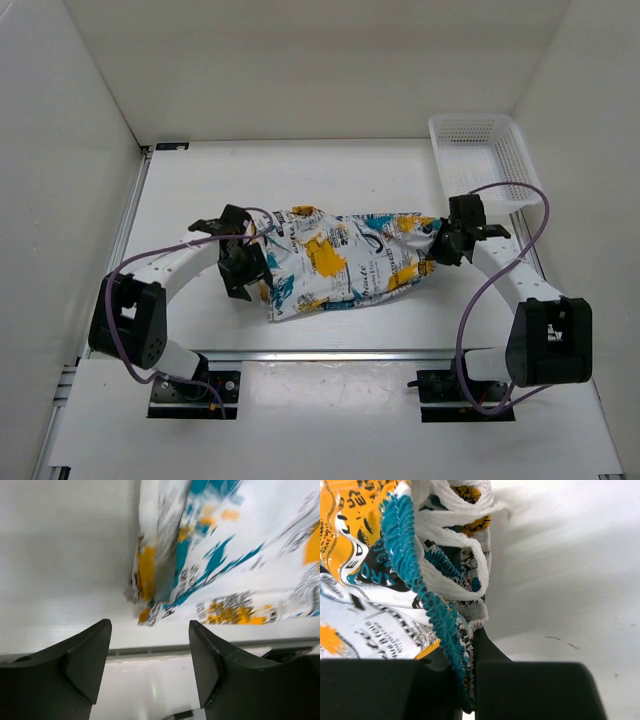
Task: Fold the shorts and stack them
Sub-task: Fold the shorts
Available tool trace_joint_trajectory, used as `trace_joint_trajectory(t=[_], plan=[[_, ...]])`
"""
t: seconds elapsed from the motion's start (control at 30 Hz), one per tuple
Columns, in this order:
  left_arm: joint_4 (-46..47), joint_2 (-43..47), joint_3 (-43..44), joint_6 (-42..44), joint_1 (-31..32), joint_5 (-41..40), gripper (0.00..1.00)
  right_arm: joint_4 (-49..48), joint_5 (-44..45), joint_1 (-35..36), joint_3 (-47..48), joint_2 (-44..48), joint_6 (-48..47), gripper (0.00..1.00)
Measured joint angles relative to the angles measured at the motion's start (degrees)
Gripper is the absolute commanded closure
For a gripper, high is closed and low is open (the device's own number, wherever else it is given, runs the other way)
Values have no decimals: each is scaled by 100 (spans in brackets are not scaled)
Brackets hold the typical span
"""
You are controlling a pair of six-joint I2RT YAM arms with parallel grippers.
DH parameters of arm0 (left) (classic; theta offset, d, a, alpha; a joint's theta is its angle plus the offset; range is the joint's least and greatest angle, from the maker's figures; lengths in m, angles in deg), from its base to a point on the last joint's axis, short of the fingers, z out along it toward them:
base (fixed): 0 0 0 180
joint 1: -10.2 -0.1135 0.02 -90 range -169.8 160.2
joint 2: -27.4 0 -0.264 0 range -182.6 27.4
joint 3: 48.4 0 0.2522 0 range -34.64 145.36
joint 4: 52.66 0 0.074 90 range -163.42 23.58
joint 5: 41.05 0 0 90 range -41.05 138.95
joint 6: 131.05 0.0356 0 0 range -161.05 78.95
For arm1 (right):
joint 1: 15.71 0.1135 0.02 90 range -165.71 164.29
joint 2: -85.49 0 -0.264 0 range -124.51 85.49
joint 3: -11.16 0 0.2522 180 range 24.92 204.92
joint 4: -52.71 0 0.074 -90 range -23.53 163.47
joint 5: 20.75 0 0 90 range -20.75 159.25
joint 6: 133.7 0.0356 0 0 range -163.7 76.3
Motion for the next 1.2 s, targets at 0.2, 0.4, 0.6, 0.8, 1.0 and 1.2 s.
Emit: trace_joint_trajectory(t=[0.2, 0.4, 0.6, 0.8, 1.0, 1.2], plan=[[-26, -901, 1191, 68, -61, -341, 87, 343, 345, 197, 490, 188, -219, 100], [101, -2203, 1814, 205, -422, -619, 90, 702, 584, 767, 1047, 219, -308, 100], [-55, -2627, 2039, 251, -498, -647, 90, 1043, 1036, 1932, 2028, 46, -337, 100], [-39, -2673, 2094, 273, -450, -643, 90, 1285, 1519, 3508, 3329, -1025, -164, 100], [-39, -2682, 2100, 293, -452, -619, 90, 1565, 1744, 4621, 4494, -2444, -2, 100], [-37, -2682, 2100, 306, -455, -612, 90, 1707, 1871, 5163, 5320, -3497, 59, 100]])
